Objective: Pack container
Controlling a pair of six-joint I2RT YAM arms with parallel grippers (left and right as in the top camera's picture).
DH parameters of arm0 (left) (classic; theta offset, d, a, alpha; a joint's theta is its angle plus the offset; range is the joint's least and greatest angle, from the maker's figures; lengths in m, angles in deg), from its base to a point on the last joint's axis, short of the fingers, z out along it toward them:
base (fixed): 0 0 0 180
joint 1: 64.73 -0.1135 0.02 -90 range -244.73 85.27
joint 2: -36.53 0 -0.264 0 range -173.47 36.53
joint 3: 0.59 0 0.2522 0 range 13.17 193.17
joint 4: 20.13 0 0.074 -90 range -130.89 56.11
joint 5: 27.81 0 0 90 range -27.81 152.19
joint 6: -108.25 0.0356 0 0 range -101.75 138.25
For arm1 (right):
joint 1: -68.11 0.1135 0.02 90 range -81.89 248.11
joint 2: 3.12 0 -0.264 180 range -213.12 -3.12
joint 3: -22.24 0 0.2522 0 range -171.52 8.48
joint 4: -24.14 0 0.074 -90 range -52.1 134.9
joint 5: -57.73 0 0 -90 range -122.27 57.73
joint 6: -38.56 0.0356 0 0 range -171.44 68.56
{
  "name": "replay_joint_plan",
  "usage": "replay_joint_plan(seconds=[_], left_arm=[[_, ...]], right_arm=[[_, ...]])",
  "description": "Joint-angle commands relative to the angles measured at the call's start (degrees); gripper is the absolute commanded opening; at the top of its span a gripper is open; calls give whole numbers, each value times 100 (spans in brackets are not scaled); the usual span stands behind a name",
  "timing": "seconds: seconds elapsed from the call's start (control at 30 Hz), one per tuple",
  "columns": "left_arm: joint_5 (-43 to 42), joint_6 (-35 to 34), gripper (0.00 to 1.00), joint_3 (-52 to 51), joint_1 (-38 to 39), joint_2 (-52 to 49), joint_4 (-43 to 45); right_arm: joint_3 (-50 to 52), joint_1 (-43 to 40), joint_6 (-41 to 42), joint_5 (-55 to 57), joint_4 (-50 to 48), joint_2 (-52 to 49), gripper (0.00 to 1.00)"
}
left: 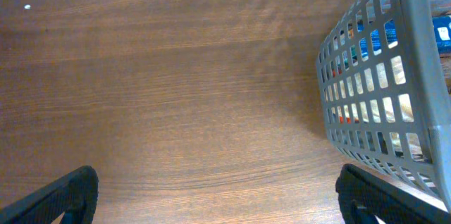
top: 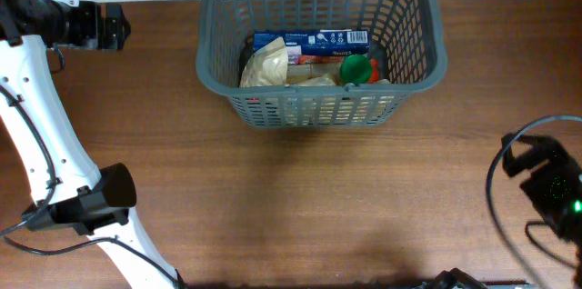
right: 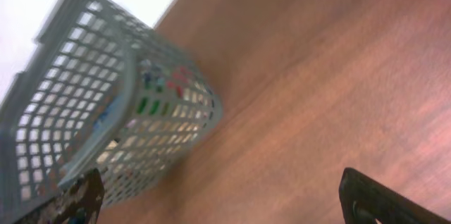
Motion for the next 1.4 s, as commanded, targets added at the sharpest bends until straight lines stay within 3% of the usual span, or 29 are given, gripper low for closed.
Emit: replay_joint_plan(seconds=[0.0,0.2,0.27,0.37,0.5,0.63,0.8,1.0,1.1,1.37], left_arm=[[-22,-39,99,-15,-4,9,-2],[-22,-39,99,-15,-4,9,-2],[-22,-39,99,-15,-4,9,-2],[-22,-39,99,-15,-4,9,-2],[-22,-39,99,-15,-4,9,-4],[-22,-39,99,-15,-4,9,-2],[-22,-39,99,-15,-4,9,-2],[-22,-39,99,-15,-4,9,-2],[-22,-39,99,-15,-4,9,-4],[-22,-39,99,-15,-4,9,-2]], right_arm=[[470,-42,-184,-4,-372,-291,99],[1064,422,-2124,11,-1797,-726,99],[1414,758,-2544,13,-2688,-688,99],[2531,1781,-3222,17,-4822,-160,99],[4166,2767,-3394,13,-6778,837,99],[5473,3189,-3397,13,-7626,1858,99],[6819,3228,-3394,11,-7921,3501,99],[7302,3228,-3397,13,-7667,4712,99],[7307,3228,-3397,13,-7235,5139,99],[7311,3228,-3397,17,-6284,5143,99]])
